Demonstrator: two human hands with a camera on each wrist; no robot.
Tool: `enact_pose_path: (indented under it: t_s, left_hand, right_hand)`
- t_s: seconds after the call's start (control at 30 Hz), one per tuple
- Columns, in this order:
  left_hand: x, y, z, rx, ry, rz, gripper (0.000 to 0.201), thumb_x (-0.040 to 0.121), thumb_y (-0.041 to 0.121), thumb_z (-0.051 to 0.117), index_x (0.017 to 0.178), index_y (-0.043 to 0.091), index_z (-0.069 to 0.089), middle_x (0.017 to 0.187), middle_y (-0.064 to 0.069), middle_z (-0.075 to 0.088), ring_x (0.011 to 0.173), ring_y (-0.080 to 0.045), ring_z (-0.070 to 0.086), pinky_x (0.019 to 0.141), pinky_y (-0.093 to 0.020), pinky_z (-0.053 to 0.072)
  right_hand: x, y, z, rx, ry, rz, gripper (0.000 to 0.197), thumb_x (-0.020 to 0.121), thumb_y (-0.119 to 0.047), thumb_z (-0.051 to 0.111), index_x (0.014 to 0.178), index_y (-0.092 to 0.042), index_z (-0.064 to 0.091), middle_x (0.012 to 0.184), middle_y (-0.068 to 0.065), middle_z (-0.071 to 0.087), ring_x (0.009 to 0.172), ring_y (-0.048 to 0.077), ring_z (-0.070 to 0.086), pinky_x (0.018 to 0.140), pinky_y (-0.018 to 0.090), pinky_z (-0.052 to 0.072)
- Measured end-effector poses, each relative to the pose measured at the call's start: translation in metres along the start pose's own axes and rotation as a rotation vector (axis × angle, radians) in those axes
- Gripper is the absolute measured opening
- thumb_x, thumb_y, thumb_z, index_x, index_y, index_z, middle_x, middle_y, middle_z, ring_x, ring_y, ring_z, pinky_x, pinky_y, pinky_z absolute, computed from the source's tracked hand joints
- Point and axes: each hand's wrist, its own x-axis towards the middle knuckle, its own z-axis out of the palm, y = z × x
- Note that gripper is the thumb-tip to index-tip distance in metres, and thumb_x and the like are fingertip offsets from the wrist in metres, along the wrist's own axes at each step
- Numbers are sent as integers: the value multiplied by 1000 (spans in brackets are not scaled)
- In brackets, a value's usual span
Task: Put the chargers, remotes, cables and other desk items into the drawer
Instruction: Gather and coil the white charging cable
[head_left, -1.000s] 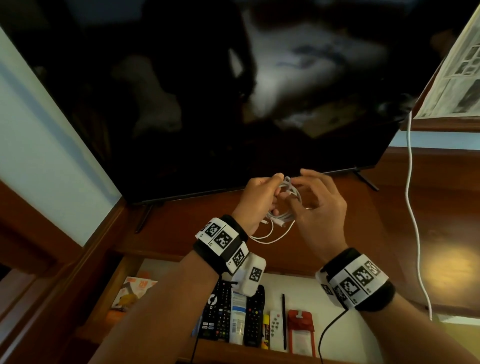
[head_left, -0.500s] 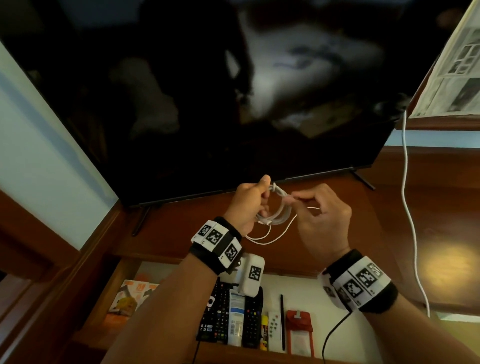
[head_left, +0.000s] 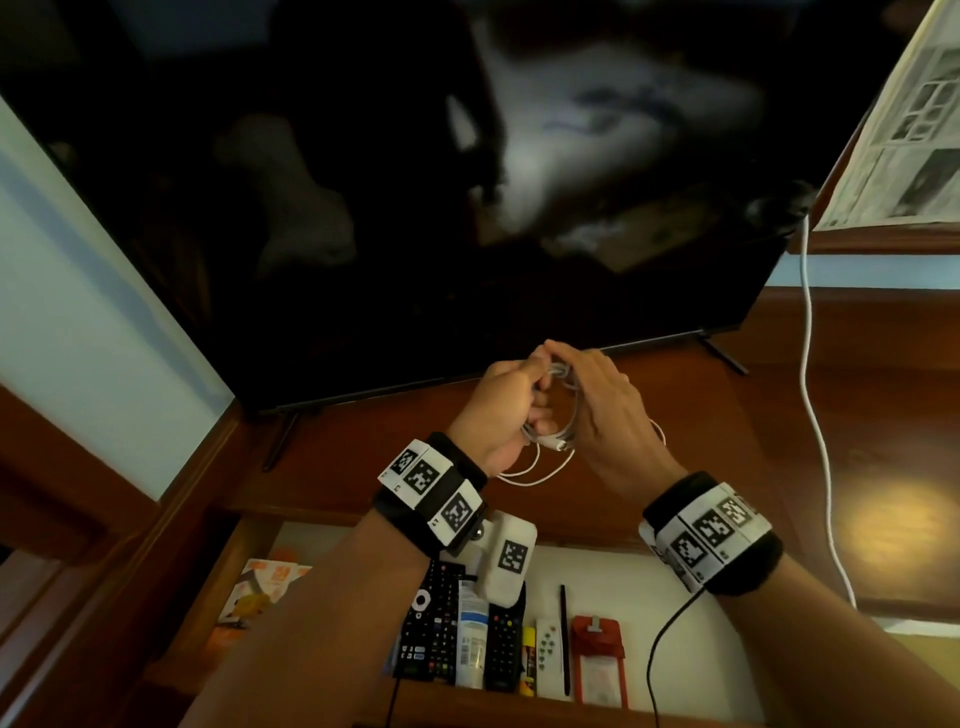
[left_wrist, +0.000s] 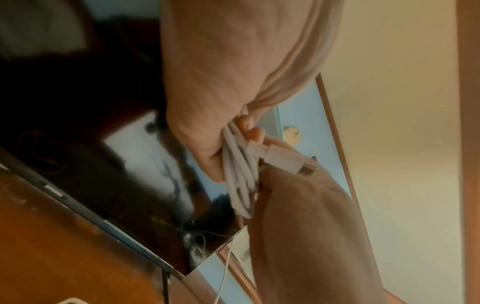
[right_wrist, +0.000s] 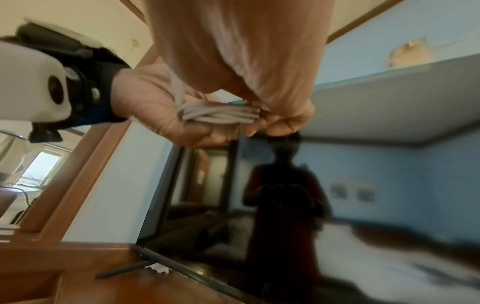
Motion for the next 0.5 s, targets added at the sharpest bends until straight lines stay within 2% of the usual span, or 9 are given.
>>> enact_pose_path:
  t_s: [0.03, 0.13, 0.23, 0.3, 0.37, 0.43, 0.5]
  left_hand:
    - [0, 0, 2, 19, 7, -5, 33, 111, 29, 42, 81, 15, 48, 66, 3, 31, 47, -8, 31, 47, -24, 29]
    - [-2, 0, 7, 102, 24, -25, 39, 111, 29, 40, 76, 13, 46, 62, 2, 32, 44, -9, 32, 46, -25, 31]
    - [-3, 2, 10, 181, 13, 2, 38, 111, 29, 40, 78, 13, 49, 62, 2, 37, 42, -7, 37, 44, -24, 35]
    - [-5, 3, 9, 206, -4, 30, 38, 112, 29, 39, 78, 13, 49, 61, 3, 35, 44, -7, 37, 46, -23, 37]
    - [-7, 2, 6, 224, -18, 51, 38, 112, 29, 38, 80, 13, 50, 63, 4, 37, 50, -8, 38, 51, -24, 41]
    - [-8, -1, 3, 231, -34, 68, 38, 112, 30, 37, 83, 13, 55, 65, 4, 44, 57, -10, 44, 62, -29, 45]
    - [-10, -4, -2, 235, -71, 64, 37, 111, 31, 39, 94, 9, 63, 75, -3, 59, 69, -16, 58, 75, -40, 52]
  right_hand:
    - [-1, 2, 1, 93, 25, 6, 55, 95, 1, 39, 146, -18, 45, 127, 0, 57, 116, 13, 56, 99, 40, 48]
    - [-3, 2, 3, 420, 56, 102, 41, 103, -15, 29, 135, -16, 55, 120, 1, 64, 110, 12, 64, 92, 36, 56]
    - [-4, -1, 5, 392, 46, 140, 35, 109, -34, 30, 124, -20, 59, 105, -5, 67, 94, 12, 67, 76, 34, 57]
    - [0, -2, 4, 335, 58, 138, 26, 109, -28, 37, 113, -17, 60, 90, -4, 67, 78, 11, 66, 63, 34, 55]
    - [3, -1, 3, 294, 76, 118, 21, 108, -20, 42, 106, -14, 62, 81, -6, 66, 68, 10, 64, 55, 25, 50]
    - [5, -1, 2, 236, 114, 75, 19, 106, -14, 46, 107, -10, 64, 77, -6, 67, 67, 7, 64, 53, 14, 45]
    - [8, 0, 0, 187, 153, 54, 18, 104, -13, 48, 106, -9, 66, 77, -2, 68, 66, 6, 65, 54, 14, 46]
